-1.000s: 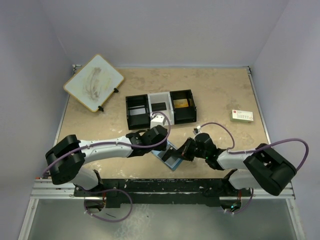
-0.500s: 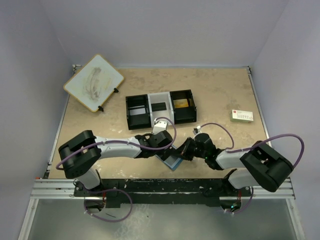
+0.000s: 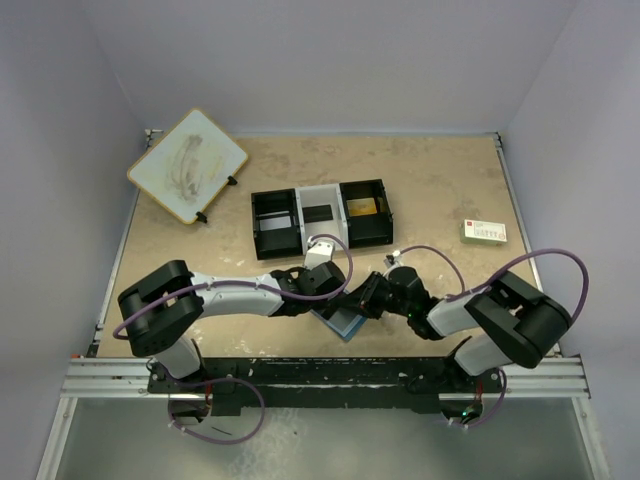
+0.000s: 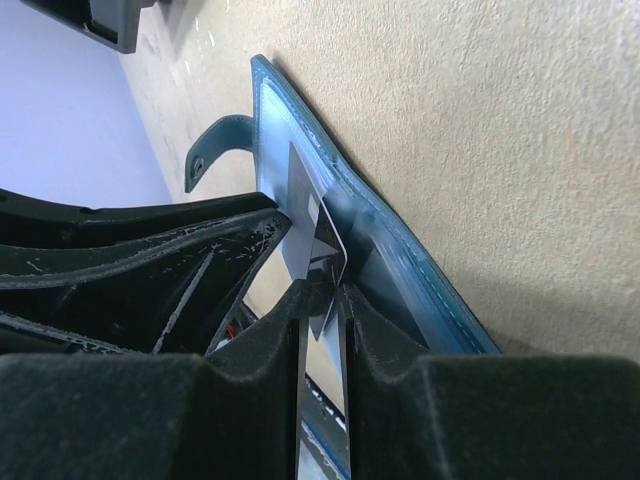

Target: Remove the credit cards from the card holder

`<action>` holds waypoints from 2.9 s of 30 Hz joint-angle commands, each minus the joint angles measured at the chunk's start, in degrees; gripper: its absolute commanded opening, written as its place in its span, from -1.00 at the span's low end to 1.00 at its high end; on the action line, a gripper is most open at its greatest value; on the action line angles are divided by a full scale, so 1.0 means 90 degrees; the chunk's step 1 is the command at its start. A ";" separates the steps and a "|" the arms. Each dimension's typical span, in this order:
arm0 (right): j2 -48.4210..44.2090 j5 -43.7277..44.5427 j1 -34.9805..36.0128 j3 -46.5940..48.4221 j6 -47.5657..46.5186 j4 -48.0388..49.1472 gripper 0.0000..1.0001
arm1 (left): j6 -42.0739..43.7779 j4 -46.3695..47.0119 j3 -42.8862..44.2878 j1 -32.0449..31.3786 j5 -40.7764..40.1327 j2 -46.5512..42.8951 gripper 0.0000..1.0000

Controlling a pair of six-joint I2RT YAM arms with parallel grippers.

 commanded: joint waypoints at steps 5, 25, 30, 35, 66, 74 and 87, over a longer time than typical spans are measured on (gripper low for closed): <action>0.0271 0.0261 0.0222 0.0036 0.0247 0.0399 -0.56 | -0.0124 0.0033 0.0092 -0.0009 0.0091 0.0108 -0.64; -0.1082 0.0975 0.0376 -0.0023 0.0272 -0.1149 -1.00 | -0.0097 -0.0077 0.0067 0.0021 0.0077 0.0041 -0.67; -0.2080 0.0946 0.0376 -0.0227 0.0312 -0.2043 -1.00 | -0.0114 -0.0010 0.0073 0.0026 0.0100 0.0056 -0.74; -0.3032 0.1218 0.0381 -0.0114 0.0216 -0.3040 -1.00 | -0.0158 -0.0064 0.0186 0.0021 0.0105 0.0073 -1.00; -0.4334 0.3671 0.0372 0.1988 -0.2518 -0.5733 -1.00 | -0.1193 -0.2861 0.1885 -0.0343 -0.1398 0.0855 -1.00; -0.4282 0.3817 0.0367 0.2201 -0.4214 -0.4779 -1.00 | -0.1368 -0.1944 0.0737 -0.0217 -0.1544 -0.0603 -1.00; -0.2882 0.2200 0.0375 0.2900 -0.8558 -0.2852 -1.00 | -0.2222 -0.2296 -0.0435 -0.0089 -0.2189 -0.2169 0.30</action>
